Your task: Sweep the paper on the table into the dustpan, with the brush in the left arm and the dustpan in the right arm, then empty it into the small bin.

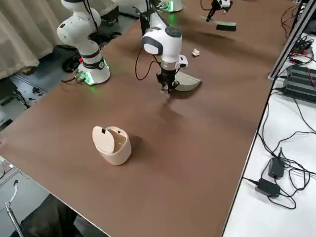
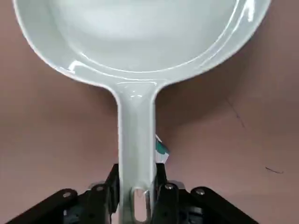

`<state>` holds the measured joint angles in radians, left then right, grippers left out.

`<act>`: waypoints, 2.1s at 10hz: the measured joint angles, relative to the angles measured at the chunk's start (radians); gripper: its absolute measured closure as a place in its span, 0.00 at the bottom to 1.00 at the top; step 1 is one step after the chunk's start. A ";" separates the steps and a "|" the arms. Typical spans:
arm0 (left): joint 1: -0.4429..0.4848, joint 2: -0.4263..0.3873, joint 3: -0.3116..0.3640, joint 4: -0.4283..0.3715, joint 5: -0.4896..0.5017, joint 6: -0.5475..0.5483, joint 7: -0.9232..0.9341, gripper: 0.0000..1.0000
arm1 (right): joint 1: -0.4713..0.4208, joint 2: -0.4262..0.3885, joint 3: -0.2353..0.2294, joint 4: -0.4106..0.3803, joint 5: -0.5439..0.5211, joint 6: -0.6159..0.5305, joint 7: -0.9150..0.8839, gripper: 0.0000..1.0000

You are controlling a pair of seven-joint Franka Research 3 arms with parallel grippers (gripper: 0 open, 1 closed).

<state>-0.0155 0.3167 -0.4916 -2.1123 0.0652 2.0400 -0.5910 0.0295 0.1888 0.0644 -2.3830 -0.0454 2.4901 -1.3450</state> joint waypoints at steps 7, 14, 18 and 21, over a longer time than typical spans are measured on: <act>-0.079 0.000 -0.004 0.017 -0.013 0.000 -0.057 0.73 | 0.081 0.000 0.002 -0.004 0.000 0.012 0.062 0.67; -0.275 0.148 -0.005 0.179 -0.026 -0.055 -0.044 0.73 | 0.226 0.000 0.003 -0.006 0.000 0.026 0.229 0.67; -0.294 0.189 -0.005 0.207 -0.026 -0.086 -0.023 0.73 | 0.294 0.000 0.004 -0.004 0.000 0.033 0.313 0.67; -0.309 0.207 -0.005 0.220 -0.026 -0.086 -0.043 0.73 | 0.320 0.001 0.003 -0.003 0.000 0.033 0.346 0.67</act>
<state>-0.3241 0.5236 -0.4964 -1.8920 0.0391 1.9538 -0.6344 0.3496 0.1899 0.0677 -2.3863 -0.0453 2.5234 -0.9989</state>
